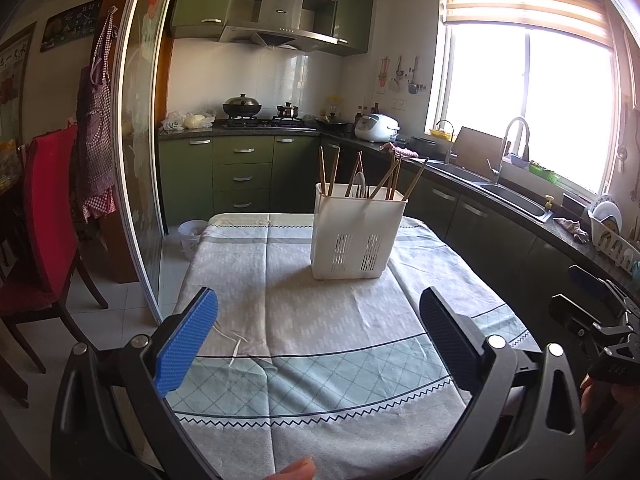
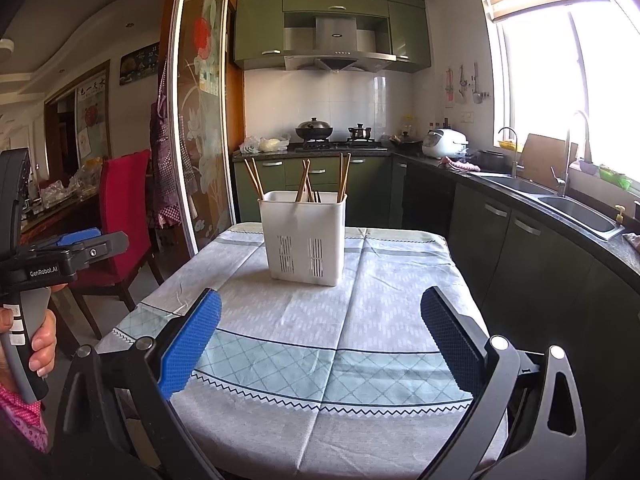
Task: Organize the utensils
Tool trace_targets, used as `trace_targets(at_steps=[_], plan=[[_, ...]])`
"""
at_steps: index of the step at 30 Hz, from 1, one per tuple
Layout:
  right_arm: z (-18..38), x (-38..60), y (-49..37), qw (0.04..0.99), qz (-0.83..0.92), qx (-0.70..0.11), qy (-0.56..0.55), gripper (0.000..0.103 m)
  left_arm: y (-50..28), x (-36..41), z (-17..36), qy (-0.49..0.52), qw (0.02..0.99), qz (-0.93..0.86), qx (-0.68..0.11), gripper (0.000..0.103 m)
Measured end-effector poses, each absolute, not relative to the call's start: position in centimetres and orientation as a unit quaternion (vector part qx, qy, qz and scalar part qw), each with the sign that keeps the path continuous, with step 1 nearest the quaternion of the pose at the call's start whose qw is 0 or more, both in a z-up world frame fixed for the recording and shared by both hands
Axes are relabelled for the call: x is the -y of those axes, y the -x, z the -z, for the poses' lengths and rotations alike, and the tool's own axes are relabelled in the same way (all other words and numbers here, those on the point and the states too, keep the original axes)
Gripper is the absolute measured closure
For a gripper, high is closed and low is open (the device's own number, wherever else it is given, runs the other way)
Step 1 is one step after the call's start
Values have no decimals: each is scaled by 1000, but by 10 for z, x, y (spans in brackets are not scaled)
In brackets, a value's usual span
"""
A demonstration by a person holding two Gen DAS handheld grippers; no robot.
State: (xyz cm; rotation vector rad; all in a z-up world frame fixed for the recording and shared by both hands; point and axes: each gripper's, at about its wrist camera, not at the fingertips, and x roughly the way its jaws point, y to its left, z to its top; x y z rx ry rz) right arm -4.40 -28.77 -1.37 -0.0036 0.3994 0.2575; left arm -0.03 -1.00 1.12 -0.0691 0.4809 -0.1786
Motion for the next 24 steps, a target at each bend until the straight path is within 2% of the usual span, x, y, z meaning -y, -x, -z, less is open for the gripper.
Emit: trace_targets(at_steps=[24], plan=[[18, 282, 42, 970, -135, -202, 4, 5, 0, 6, -8, 52, 964, 95, -243, 7]])
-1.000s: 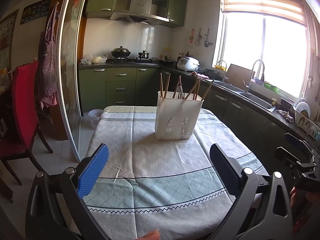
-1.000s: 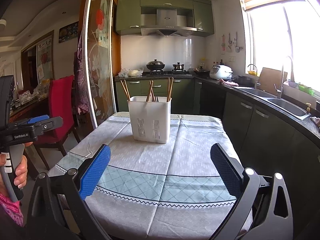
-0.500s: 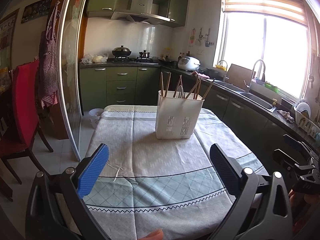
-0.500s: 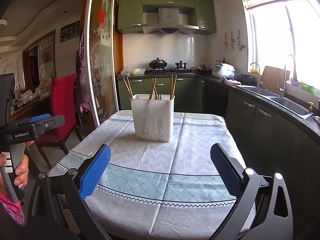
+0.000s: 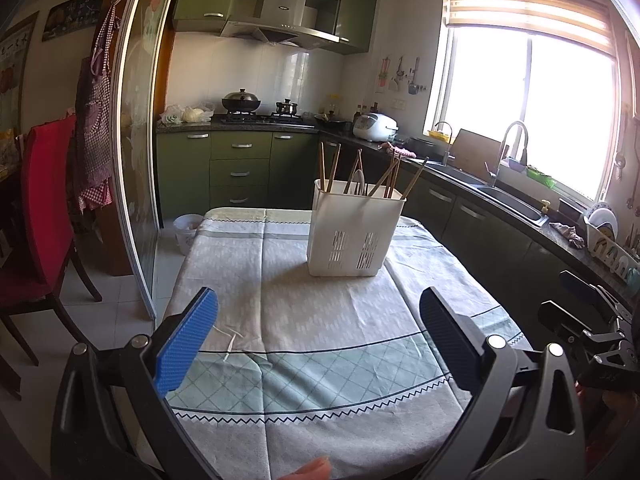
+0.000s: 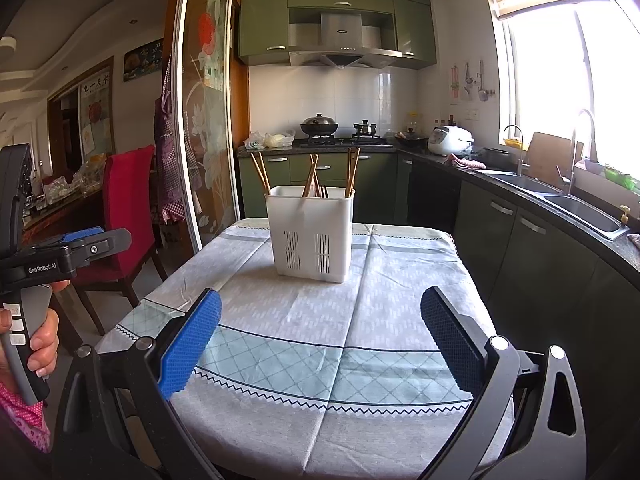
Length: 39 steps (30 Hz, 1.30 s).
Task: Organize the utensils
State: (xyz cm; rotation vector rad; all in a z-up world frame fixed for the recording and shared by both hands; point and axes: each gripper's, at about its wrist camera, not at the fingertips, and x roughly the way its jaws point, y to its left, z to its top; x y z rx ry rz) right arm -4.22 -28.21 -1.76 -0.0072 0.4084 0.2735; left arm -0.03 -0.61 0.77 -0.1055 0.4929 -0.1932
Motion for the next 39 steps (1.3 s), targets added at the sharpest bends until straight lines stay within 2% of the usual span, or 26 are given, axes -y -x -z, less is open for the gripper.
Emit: trace_targets(at_steps=[39], plan=[[27, 275, 40, 968, -143, -208, 9, 5, -4, -2, -7, 64, 961, 97, -250, 7]])
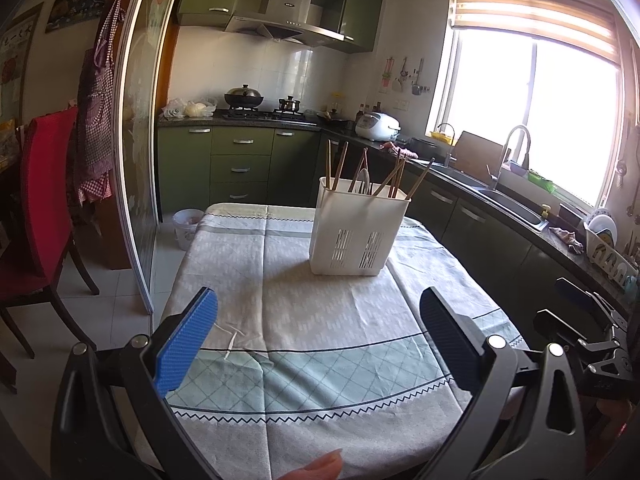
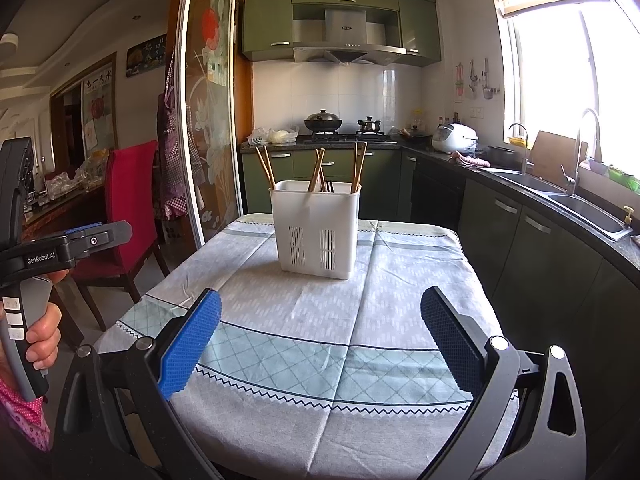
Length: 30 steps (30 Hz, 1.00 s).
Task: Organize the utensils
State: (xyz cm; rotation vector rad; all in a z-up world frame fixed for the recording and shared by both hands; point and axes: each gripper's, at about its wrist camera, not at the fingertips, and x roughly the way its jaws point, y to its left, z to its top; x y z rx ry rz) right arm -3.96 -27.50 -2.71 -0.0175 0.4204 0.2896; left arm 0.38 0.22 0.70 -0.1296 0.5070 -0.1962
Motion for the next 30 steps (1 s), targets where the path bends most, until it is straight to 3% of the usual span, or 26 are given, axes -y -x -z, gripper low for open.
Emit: trace_targets(at_steps=[30], plan=[[32, 281, 33, 966, -144, -213, 6, 5, -9, 0, -2, 47, 961, 90, -258, 7]])
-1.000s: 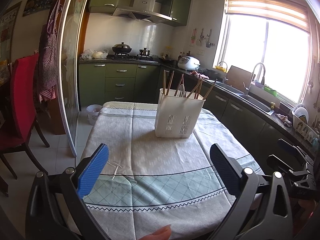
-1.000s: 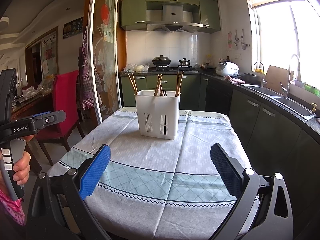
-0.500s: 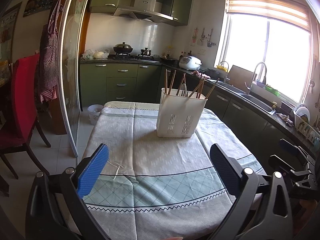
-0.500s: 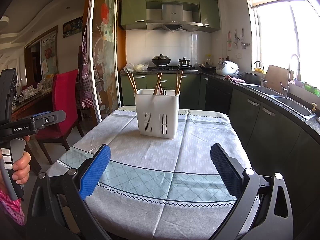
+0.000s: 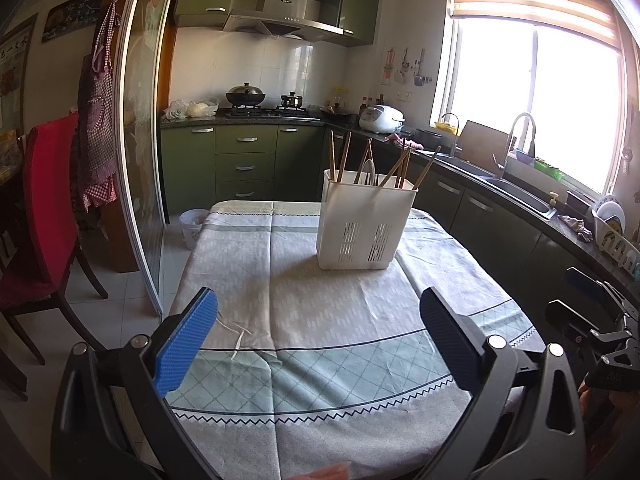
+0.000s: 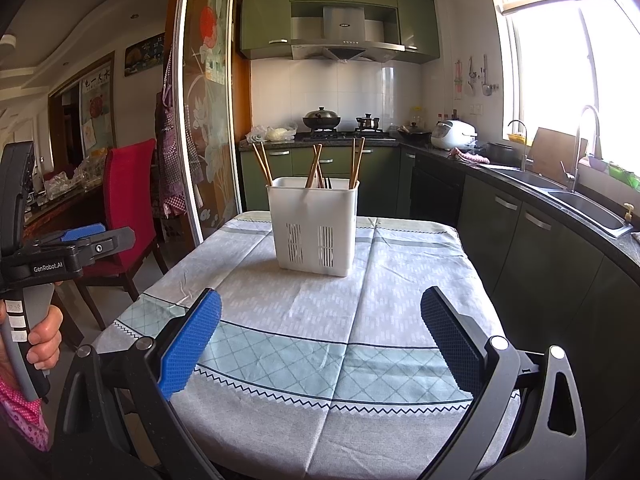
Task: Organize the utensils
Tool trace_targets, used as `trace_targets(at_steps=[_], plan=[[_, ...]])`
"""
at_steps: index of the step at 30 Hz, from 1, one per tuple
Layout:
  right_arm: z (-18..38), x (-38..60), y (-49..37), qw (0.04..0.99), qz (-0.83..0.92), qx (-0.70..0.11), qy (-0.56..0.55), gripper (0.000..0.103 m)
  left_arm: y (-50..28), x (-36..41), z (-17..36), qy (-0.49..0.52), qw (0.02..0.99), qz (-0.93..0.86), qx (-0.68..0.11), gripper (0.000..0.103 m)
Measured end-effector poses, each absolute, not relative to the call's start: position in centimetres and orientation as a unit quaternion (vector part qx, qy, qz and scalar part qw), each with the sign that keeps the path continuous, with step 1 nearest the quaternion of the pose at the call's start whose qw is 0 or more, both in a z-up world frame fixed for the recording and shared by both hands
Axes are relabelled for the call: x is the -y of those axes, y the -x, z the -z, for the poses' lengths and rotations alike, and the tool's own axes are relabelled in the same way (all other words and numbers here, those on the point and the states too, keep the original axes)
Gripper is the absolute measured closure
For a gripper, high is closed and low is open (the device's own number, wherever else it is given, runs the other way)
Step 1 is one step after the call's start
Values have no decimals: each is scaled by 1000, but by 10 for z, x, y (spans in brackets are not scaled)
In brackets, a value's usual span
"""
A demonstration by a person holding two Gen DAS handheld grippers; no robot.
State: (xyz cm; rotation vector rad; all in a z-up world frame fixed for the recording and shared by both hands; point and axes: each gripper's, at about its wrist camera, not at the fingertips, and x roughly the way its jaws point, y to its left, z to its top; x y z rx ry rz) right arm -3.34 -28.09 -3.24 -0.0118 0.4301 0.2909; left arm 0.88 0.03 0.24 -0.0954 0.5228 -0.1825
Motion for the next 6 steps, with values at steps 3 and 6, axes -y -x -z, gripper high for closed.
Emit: trace_targets(at_steps=[3, 6], plan=[[34, 282, 30, 966, -145, -216, 5, 5, -12, -1, 0, 45, 961, 85, -260, 7], [35, 283, 27, 965, -144, -218, 6, 5, -15, -2, 3, 43, 960, 83, -265, 7]])
